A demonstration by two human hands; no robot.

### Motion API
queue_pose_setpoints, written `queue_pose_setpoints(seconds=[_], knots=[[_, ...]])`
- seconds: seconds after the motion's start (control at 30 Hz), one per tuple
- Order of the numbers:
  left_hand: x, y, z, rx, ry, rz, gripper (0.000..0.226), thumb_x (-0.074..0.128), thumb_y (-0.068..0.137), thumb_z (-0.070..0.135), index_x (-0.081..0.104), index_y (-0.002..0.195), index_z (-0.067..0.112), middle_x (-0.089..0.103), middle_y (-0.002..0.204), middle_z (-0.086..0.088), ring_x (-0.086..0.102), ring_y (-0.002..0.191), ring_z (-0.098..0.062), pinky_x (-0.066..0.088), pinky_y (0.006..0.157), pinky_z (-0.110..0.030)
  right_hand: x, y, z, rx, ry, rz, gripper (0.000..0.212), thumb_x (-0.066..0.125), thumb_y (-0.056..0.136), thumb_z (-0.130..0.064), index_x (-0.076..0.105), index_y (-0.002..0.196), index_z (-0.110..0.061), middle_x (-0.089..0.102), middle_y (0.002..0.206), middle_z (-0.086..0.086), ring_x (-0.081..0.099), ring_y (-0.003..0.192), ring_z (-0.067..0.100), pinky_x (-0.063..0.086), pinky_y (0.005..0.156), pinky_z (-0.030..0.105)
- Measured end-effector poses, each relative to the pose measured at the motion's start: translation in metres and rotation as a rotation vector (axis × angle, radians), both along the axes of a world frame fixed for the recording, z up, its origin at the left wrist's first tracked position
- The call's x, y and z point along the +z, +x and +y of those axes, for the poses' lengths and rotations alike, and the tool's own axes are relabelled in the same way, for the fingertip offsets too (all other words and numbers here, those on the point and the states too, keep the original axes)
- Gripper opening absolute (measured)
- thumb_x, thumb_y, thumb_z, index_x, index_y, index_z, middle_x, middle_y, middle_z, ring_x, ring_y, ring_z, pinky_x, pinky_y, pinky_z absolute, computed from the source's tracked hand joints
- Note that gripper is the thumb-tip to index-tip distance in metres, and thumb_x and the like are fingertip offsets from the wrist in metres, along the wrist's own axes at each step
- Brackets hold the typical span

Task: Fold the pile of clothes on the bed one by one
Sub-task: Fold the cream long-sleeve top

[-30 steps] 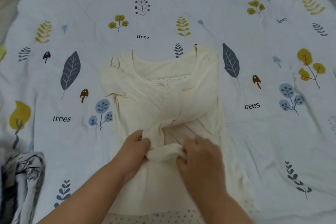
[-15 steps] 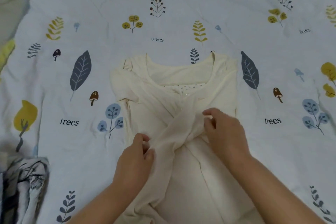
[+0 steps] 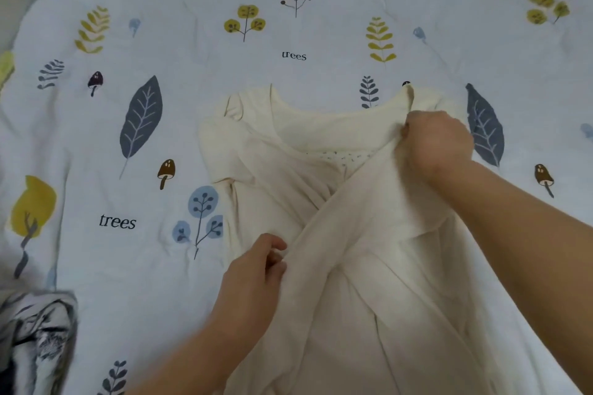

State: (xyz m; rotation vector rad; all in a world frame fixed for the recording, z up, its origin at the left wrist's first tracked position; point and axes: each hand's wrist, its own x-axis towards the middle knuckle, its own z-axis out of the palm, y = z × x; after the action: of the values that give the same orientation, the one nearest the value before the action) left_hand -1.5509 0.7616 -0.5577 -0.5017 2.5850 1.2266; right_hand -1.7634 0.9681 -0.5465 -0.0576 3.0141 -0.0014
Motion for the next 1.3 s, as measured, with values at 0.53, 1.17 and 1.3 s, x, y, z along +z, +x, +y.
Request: queue_pose_setpoints(seconds=[0.53, 1.17, 1.3], knots=[[0.018, 0.063, 0.005, -0.229, -0.38, -0.117, 0.044, 0.054, 0.083, 0.047, 0.042, 0.117, 0.023, 0.049, 0.106, 0.011, 0.051, 0.1, -0.011, 0.037, 0.081, -0.02, -0.036, 0.164, -0.034, 0.173, -0.145, -0.309, 0.075, 0.018, 0.09, -0.064, -0.027, 0.139, -0.029, -0.023, 0.154, 0.01, -0.022, 0.142, 0.026, -0.009, 0.115, 0.048], [0.013, 0.136, -0.001, -0.572, -0.641, 0.063, 0.051, 0.03, 0.092, 0.04, 0.059, 0.126, 0.014, 0.048, 0.139, -0.013, 0.052, 0.122, -0.033, 0.026, 0.099, -0.044, -0.003, 0.304, 0.016, 0.229, -0.111, -0.288, 0.063, 0.011, 0.097, -0.047, 0.043, 0.139, -0.012, 0.034, 0.145, 0.02, 0.033, 0.134, 0.036, 0.028, 0.103, 0.056], [0.006, 0.145, -0.012, -0.731, -0.68, -0.05, 0.068, 0.004, 0.096, 0.051, 0.051, 0.133, 0.017, 0.041, 0.143, -0.008, 0.035, 0.133, -0.027, 0.014, 0.107, -0.041, -0.013, 0.312, 0.034, 0.283, -0.17, -0.316, 0.062, -0.002, 0.09, -0.057, -0.015, 0.144, -0.03, -0.023, 0.152, 0.002, -0.023, 0.141, 0.02, -0.02, 0.111, 0.036]])
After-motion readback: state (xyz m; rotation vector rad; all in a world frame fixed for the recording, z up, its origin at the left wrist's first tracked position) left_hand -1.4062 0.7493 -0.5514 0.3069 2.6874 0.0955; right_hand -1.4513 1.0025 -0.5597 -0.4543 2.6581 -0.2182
